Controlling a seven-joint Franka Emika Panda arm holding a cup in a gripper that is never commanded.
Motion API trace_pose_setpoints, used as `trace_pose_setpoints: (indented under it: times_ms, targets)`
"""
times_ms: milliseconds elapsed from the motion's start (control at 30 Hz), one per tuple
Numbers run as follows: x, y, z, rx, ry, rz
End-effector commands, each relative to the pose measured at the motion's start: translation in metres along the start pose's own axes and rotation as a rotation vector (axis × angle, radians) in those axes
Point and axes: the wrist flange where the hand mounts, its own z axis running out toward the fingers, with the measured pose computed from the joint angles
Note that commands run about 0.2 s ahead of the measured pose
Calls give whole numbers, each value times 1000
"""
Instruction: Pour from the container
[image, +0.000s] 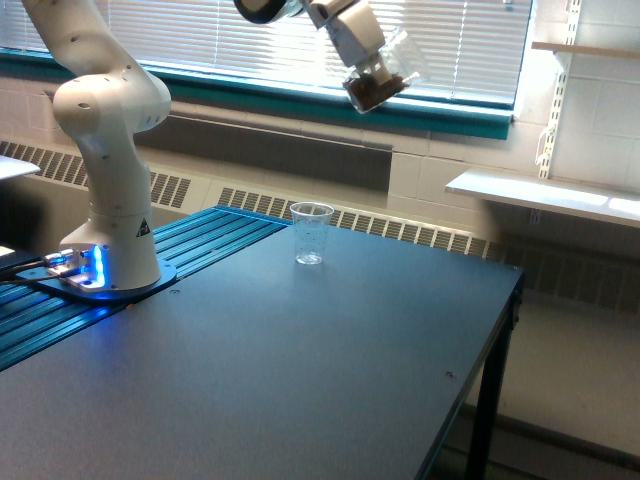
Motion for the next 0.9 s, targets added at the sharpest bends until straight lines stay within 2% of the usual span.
trace_pose_setpoints:
  times_ms: [33,300,633,800,900]
  targets:
    - [-19,-12,-4,26,-19,-84]
    - [-36,-29,-1,49,-62,-175]
    - [-41,-46,18,96,-115,-284]
    - [-41,-50,26,110,-131,-333]
    - [-38,-54,27,116,-121,-367]
